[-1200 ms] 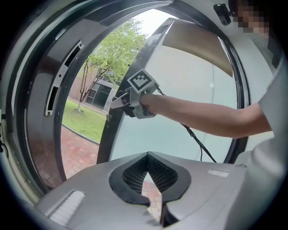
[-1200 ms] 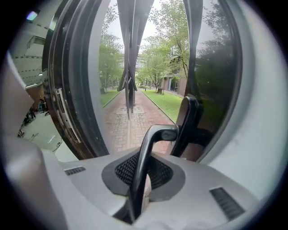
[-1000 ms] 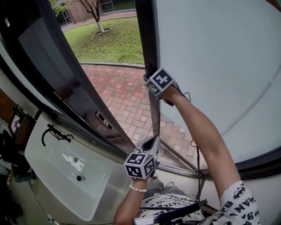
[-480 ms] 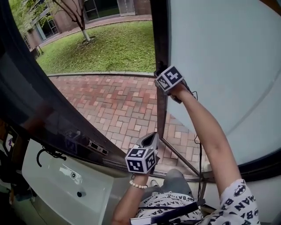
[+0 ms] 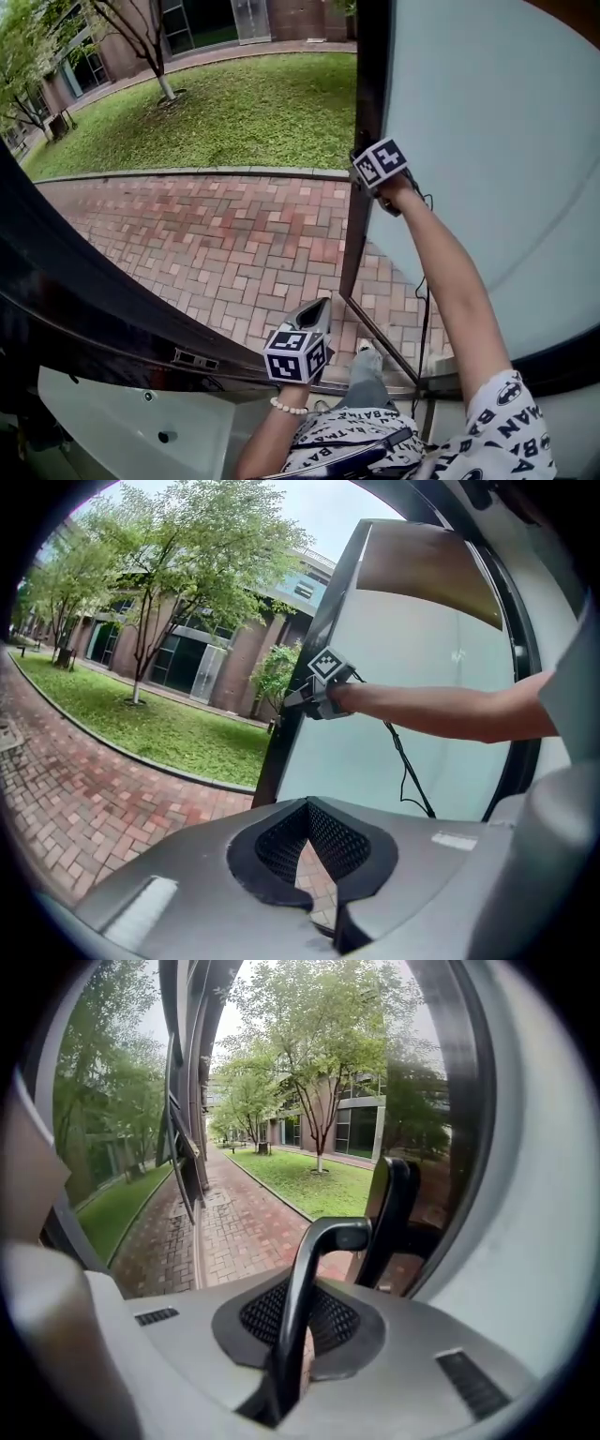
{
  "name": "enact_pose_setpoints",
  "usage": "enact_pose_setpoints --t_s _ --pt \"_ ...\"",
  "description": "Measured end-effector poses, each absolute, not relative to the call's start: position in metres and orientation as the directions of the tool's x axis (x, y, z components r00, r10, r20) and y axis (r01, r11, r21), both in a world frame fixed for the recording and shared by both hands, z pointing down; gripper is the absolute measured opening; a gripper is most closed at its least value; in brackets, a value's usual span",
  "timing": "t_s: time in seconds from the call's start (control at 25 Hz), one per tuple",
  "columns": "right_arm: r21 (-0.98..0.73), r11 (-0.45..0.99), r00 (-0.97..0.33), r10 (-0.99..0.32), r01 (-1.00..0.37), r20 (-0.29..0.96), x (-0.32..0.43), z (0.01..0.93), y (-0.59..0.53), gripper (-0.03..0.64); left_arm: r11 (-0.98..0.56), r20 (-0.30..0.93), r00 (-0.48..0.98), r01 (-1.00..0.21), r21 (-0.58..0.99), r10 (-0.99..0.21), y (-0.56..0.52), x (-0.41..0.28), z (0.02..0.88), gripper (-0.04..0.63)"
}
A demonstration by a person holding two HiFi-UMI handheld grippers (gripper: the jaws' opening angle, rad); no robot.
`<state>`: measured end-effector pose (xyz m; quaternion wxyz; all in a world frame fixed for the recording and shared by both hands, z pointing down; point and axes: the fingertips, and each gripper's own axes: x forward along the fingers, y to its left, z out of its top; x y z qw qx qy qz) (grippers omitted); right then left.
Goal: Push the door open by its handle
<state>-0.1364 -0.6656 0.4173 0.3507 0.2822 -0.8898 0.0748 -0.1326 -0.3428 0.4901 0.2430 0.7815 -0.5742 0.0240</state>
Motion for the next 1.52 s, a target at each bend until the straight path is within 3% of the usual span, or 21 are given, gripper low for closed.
enact_pose_setpoints --t_s 0.36,0.84,1.52 --pt "0.056 0.761 -0.541 -0.509 -0.647 0.67 -0.077 0.418 -0.741 0.028 -0.24 0.323 0.361 -0.902 0.357 -0.875 -0.407 -0.131 0.504 -0.011" --pt "0.059 0.619 -0.433 -0.611 -0.783 0.663 0.028 0.419 -0.833 0.028 -0.323 0.329 0.447 -0.872 0.368 -0.832 -0.486 -0.079 0.507 -0.011" --pt "0.058 0.441 -0.301 -0.696 -0.895 0.651 0.169 0.414 -0.921 0.028 -0.319 0.391 0.444 -0.883 0.345 -0.806 -0.583 -0.049 0.52 -0.011"
